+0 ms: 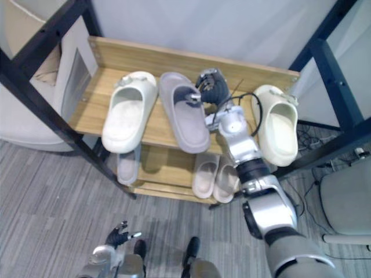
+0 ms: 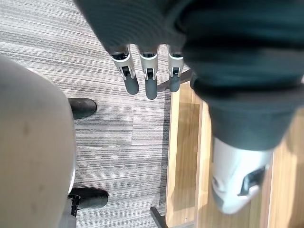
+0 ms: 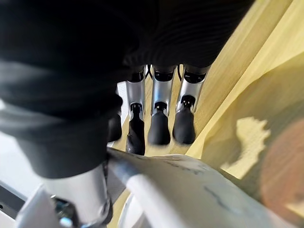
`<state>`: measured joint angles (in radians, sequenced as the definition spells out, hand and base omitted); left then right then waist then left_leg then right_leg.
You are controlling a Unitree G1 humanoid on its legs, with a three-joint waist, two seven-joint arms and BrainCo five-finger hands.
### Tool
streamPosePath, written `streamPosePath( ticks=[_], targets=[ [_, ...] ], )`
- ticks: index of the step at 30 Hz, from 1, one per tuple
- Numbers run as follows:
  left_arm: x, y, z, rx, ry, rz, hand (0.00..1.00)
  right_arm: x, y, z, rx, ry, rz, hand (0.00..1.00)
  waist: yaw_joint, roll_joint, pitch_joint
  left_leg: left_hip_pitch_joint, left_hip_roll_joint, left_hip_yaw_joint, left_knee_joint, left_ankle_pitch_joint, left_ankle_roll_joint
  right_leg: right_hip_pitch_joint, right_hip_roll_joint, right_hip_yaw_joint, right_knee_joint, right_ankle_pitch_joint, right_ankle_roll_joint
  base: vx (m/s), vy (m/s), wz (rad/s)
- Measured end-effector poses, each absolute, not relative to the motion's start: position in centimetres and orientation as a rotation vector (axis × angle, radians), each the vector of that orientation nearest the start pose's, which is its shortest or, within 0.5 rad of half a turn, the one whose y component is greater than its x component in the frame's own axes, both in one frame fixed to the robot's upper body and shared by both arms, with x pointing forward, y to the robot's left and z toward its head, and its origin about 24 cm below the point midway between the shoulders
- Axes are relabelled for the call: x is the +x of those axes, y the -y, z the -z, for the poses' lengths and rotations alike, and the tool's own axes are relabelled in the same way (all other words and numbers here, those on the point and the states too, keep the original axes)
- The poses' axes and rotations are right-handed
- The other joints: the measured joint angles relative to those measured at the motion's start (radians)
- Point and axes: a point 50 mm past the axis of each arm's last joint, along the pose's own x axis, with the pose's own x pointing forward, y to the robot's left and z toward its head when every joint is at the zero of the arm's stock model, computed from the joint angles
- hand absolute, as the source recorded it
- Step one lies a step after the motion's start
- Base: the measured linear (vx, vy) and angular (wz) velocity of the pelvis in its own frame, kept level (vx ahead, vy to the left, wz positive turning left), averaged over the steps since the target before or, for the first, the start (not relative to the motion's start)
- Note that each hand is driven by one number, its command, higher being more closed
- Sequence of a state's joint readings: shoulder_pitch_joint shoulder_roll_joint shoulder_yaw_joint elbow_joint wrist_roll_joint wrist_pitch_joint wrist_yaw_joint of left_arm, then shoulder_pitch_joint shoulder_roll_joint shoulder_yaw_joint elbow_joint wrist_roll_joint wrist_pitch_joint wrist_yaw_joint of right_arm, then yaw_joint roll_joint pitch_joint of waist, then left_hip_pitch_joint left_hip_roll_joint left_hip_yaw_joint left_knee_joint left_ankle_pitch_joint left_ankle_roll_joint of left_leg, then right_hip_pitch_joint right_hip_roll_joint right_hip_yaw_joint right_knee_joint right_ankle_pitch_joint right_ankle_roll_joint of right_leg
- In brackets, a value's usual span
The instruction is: Organize the slippers on the shoe rack
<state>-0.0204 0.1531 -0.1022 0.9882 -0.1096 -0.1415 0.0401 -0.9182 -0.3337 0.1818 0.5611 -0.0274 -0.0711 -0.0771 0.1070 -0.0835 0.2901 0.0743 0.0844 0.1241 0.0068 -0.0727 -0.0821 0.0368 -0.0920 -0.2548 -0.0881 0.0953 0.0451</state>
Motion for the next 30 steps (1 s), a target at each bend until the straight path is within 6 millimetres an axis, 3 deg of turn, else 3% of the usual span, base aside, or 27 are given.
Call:
streamPosePath(
  ticks=[7,9,13,17,23,30],
  targets=[
    [15.7,-19.4,13.5,0.108,-0.832,-0.067,0.00,37.6,14.0,-20.7,-0.422,0.454,-0.087,1.00,-0.008,-0.001,-0.001,0.012,-0.001,0.000,-0.002,0.000,0.000,0.011,-0.002,-0.003,0.000,0.000,0.000,0.00,0.000,0.00],
    [15.5,-19.4,13.6,0.113,-0.839,-0.064,0.00,36.3,14.1,-19.2,-0.420,0.453,-0.103,1.00,-0.016,-0.003,-0.005,0.036,-0.002,0.000,-0.003,-0.001,0.000,0.034,-0.003,-0.004,0.000,-0.001,0.001,0.00,0.000,0.00],
    [15.4,-19.5,13.7,0.116,-0.844,-0.063,0.00,34.2,13.9,-18.4,-0.409,0.491,-0.127,1.00,-0.026,-0.003,-0.007,0.035,-0.005,0.002,-0.003,-0.001,0.001,0.032,-0.007,0.001,0.000,-0.001,0.002,-0.04,0.009,-0.01],
    [14.7,-19.5,14.0,0.140,-0.869,-0.050,0.00,31.2,13.4,-19.8,-0.391,0.635,-0.132,1.00,-0.054,-0.001,-0.028,0.040,-0.003,0.011,-0.002,-0.001,0.001,0.032,-0.005,0.013,0.000,0.000,0.004,-0.03,0.001,-0.08],
    [13.8,-19.2,14.5,0.155,-0.905,-0.035,0.00,28.2,14.5,-20.5,-0.332,0.756,-0.090,1.00,-0.073,0.011,-0.071,0.053,-0.001,0.032,-0.002,-0.003,0.003,0.034,-0.002,0.037,0.000,0.002,0.004,-0.02,0.004,-0.10],
    [13.0,-18.6,14.9,0.148,-0.927,-0.018,0.00,24.9,14.7,-17.4,-0.257,0.680,-0.202,1.00,-0.087,0.040,-0.105,0.088,0.000,0.034,-0.002,-0.004,0.004,0.067,-0.002,0.042,0.000,0.002,0.005,0.00,0.001,-0.01]
  ],
)
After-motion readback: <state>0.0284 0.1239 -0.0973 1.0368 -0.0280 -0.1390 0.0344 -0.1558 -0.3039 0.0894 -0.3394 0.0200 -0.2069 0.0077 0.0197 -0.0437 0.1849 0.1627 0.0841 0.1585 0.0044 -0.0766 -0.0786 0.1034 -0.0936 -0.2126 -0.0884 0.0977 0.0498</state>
